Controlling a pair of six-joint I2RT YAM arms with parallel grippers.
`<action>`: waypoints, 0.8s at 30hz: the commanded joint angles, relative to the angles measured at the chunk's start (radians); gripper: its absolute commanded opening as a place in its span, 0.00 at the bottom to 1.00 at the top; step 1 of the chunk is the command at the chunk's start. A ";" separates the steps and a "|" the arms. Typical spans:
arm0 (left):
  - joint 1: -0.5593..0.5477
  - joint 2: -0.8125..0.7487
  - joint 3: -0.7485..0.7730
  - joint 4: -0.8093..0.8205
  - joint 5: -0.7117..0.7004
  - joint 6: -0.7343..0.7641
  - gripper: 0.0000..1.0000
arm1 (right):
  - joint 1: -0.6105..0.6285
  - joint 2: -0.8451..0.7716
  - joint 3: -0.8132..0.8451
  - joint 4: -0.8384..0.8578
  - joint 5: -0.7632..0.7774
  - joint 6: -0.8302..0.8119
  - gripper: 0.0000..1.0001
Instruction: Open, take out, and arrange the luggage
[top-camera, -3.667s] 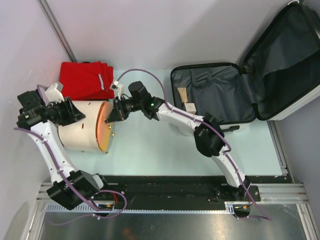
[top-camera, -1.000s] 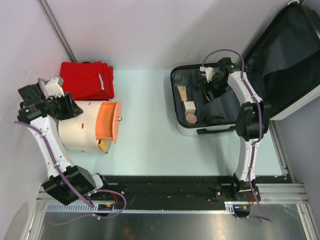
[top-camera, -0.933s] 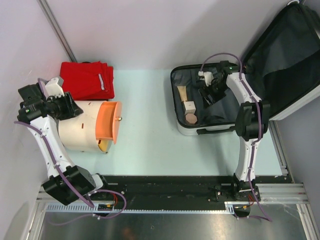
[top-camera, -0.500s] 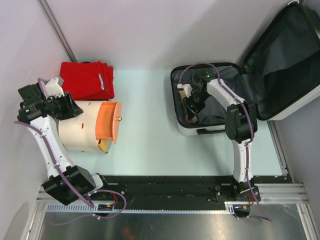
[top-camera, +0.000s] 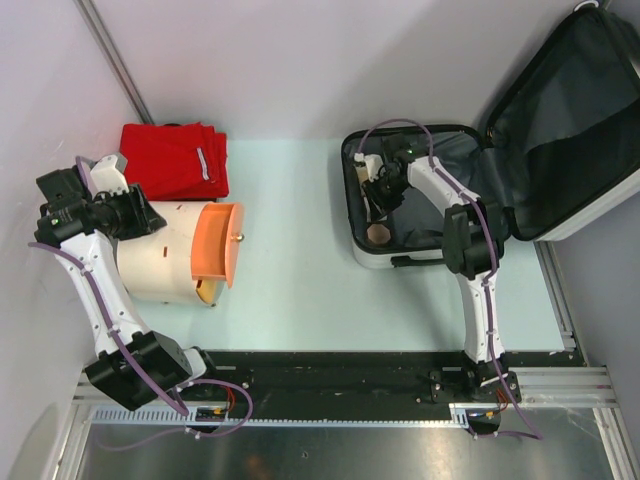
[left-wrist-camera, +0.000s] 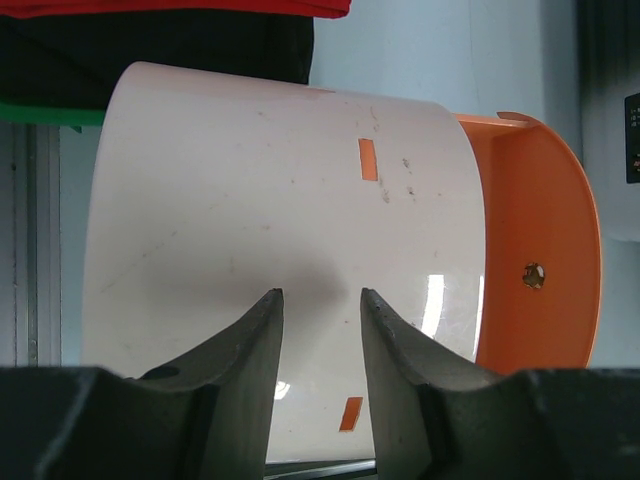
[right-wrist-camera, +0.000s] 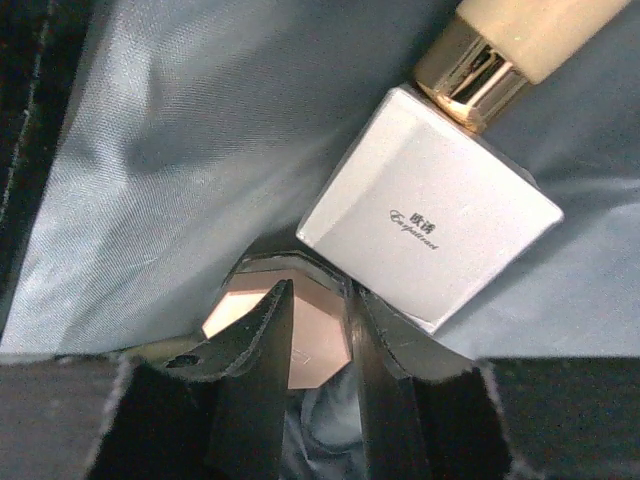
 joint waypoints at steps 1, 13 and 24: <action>-0.006 0.024 -0.036 -0.083 -0.039 0.009 0.43 | -0.027 -0.020 0.057 0.227 0.047 0.055 0.33; -0.009 0.027 -0.033 -0.082 -0.032 0.018 0.43 | -0.064 -0.165 -0.060 0.163 -0.107 -0.045 0.74; -0.009 0.038 -0.014 -0.083 -0.026 0.016 0.43 | 0.024 -0.065 0.024 0.207 0.171 0.019 0.90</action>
